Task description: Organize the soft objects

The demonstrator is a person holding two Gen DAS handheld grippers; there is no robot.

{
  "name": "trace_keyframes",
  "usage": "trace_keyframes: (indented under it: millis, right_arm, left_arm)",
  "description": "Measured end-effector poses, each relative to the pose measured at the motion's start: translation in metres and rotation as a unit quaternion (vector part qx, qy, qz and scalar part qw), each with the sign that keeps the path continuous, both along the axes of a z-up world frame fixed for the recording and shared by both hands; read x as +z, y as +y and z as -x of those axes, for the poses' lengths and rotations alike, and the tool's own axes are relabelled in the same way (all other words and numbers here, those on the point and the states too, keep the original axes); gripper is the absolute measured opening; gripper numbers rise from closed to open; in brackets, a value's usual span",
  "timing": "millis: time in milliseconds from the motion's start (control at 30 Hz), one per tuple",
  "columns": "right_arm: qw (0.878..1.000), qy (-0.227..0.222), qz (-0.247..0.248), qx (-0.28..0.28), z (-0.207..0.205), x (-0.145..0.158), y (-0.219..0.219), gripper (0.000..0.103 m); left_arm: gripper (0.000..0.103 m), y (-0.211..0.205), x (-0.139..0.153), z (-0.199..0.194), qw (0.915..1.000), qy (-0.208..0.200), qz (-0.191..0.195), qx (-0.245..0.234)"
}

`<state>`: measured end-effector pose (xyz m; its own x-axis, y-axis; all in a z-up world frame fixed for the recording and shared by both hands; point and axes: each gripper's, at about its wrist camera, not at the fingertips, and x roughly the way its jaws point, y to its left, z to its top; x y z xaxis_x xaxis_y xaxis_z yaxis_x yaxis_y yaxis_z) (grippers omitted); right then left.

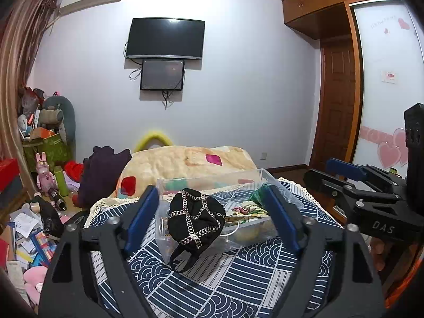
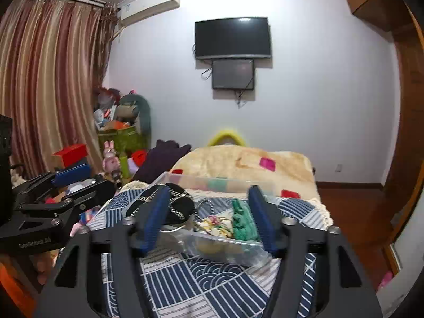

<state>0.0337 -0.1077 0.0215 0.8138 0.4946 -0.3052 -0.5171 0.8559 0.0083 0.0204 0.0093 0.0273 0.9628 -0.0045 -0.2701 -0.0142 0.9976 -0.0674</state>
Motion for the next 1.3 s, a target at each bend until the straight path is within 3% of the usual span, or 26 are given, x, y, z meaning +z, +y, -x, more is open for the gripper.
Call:
trace_keyframes:
  millis: [67, 200, 400, 1300]
  right_arm:
    - [1.000, -0.005, -0.004, -0.007, 0.002, -0.001, -0.002, 0.075]
    - [1.000, -0.009, -0.011, -0.016, 0.002, -0.004, -0.007, 0.082]
    - [1.000, -0.007, -0.016, -0.018, 0.005, -0.010, -0.013, 0.084]
    - [1.000, -0.014, -0.017, -0.011, 0.014, -0.012, -0.014, 0.087]
  left_arm:
    - [0.091, 0.000, -0.001, 0.002, 1.0000, -0.003, 0.003, -0.001]
    - [0.098, -0.003, -0.004, 0.005, 1.0000, -0.004, -0.001, 0.000]
    - [0.102, -0.009, -0.010, 0.010, 0.9999, -0.009, -0.012, 0.003]
    - [0.103, -0.006, -0.019, 0.011, 0.9998, -0.011, 0.000, 0.014]
